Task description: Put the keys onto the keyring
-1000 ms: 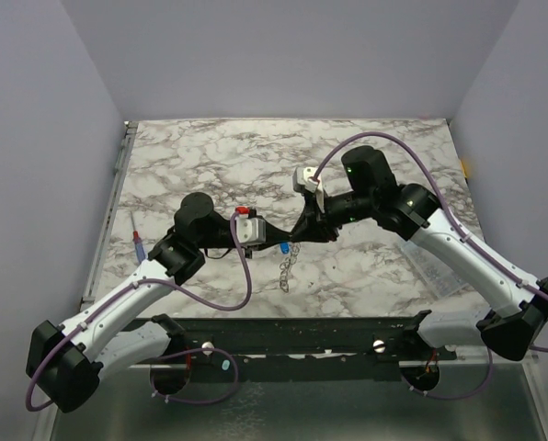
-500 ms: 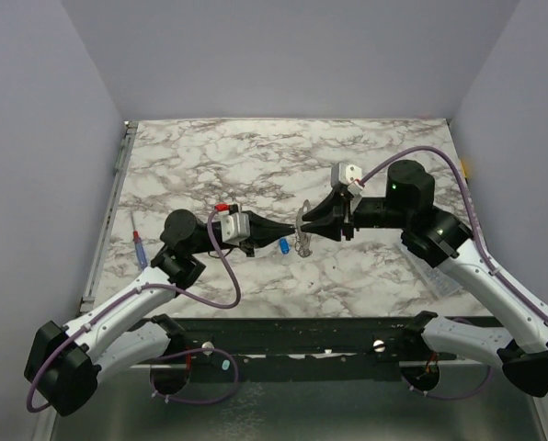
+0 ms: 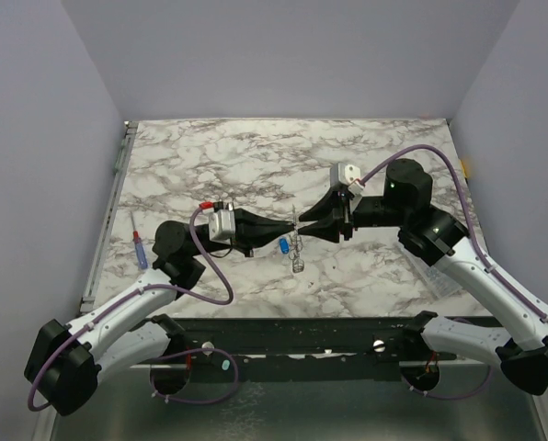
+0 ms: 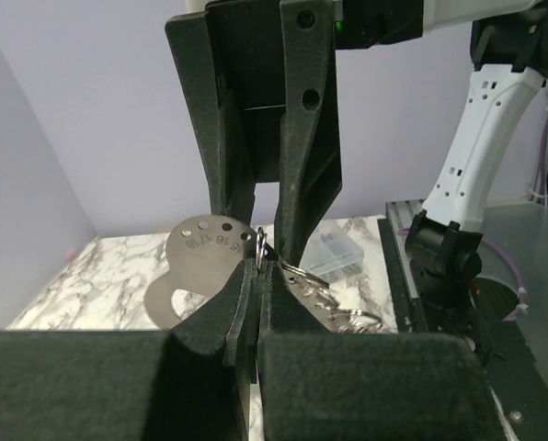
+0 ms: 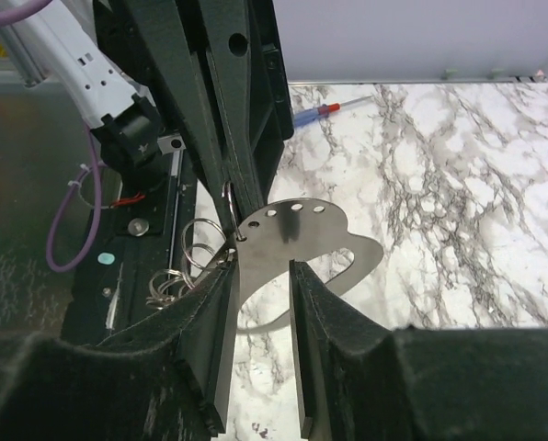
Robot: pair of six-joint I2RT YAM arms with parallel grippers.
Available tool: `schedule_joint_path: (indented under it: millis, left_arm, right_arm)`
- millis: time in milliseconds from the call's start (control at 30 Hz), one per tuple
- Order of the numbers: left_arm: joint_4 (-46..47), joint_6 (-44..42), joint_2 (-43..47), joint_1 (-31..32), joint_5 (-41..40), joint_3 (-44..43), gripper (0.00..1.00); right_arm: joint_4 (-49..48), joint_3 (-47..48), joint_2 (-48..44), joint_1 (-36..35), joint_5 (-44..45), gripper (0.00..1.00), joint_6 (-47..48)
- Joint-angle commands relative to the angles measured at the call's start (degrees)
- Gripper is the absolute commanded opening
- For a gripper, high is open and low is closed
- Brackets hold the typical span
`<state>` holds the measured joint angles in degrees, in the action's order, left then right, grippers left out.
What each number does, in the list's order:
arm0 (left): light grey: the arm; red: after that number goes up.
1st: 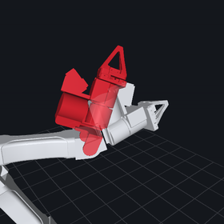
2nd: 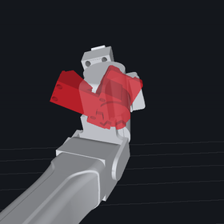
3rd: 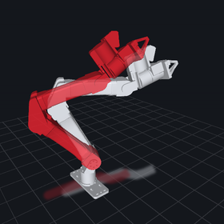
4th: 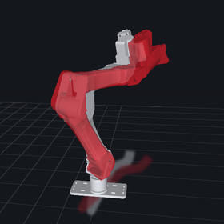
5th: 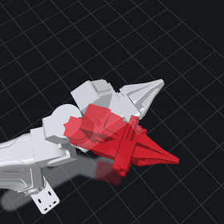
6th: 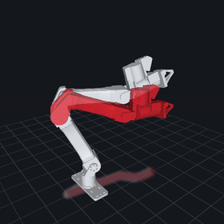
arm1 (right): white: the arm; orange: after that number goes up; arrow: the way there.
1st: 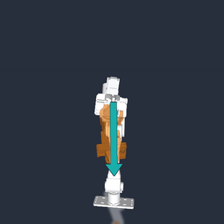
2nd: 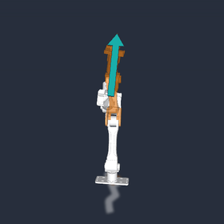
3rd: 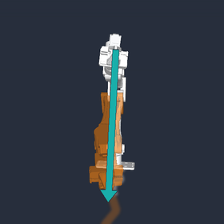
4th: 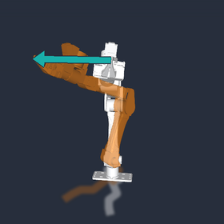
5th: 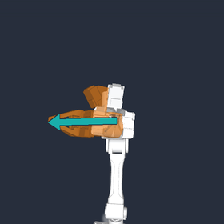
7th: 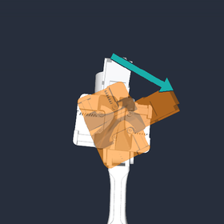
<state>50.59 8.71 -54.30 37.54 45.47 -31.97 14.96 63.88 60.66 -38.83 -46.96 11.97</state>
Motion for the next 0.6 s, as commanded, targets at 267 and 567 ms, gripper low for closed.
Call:
schedule_joint_path:
  millis: [267,567]
  left_arm:
    - [11.14,8.69,-4.28,0.12,-5.51,1.25,0.00]
    - [11.68,10.39,-5.70,0.20,-8.54,1.82,0.00]
  right_arm:
    - [-4.72,1.63,-0.49,0.07,-4.55,0.35,-0.96]
    - [-8.68,0.88,-1.39,0.11,-3.36,0.34,-2.07]
